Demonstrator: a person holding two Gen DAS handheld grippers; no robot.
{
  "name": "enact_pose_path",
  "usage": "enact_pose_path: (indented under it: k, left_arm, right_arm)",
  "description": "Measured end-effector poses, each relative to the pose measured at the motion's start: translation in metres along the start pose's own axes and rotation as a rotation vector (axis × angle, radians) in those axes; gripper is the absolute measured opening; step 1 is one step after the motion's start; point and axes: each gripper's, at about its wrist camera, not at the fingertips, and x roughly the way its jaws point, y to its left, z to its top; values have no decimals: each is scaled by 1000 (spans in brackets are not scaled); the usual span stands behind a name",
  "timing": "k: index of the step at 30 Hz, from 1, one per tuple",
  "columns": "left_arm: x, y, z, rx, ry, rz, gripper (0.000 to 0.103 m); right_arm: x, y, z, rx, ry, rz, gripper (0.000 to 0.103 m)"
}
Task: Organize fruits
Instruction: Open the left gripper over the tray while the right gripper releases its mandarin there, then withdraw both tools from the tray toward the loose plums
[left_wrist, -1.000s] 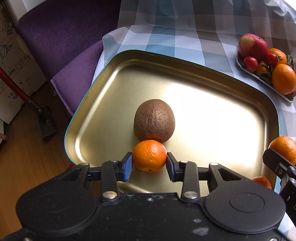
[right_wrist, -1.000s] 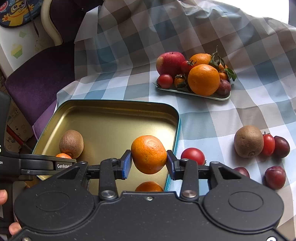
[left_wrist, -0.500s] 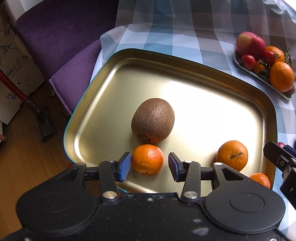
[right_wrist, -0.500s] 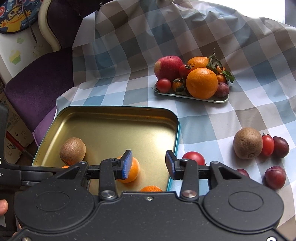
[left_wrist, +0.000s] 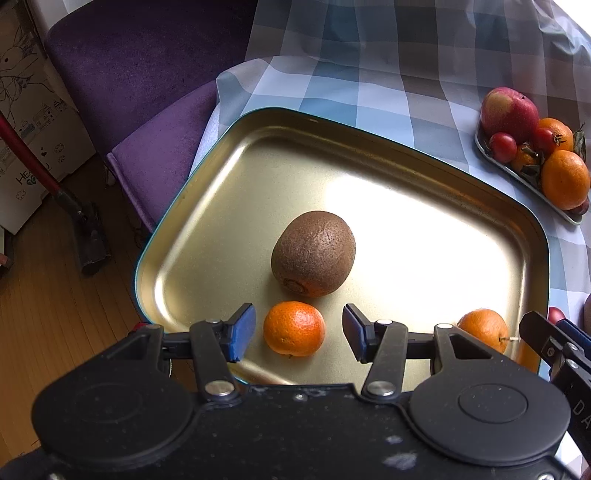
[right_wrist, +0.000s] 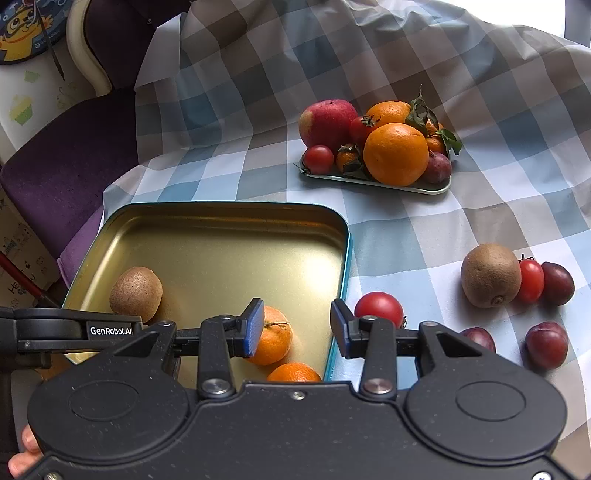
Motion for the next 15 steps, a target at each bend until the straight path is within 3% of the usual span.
enact_pose_path:
  k: [15]
  left_arm:
    - [-10, -3, 4, -20, -45, 13, 53]
  right_arm:
    - [4, -9, -2, 32, 10, -43, 49]
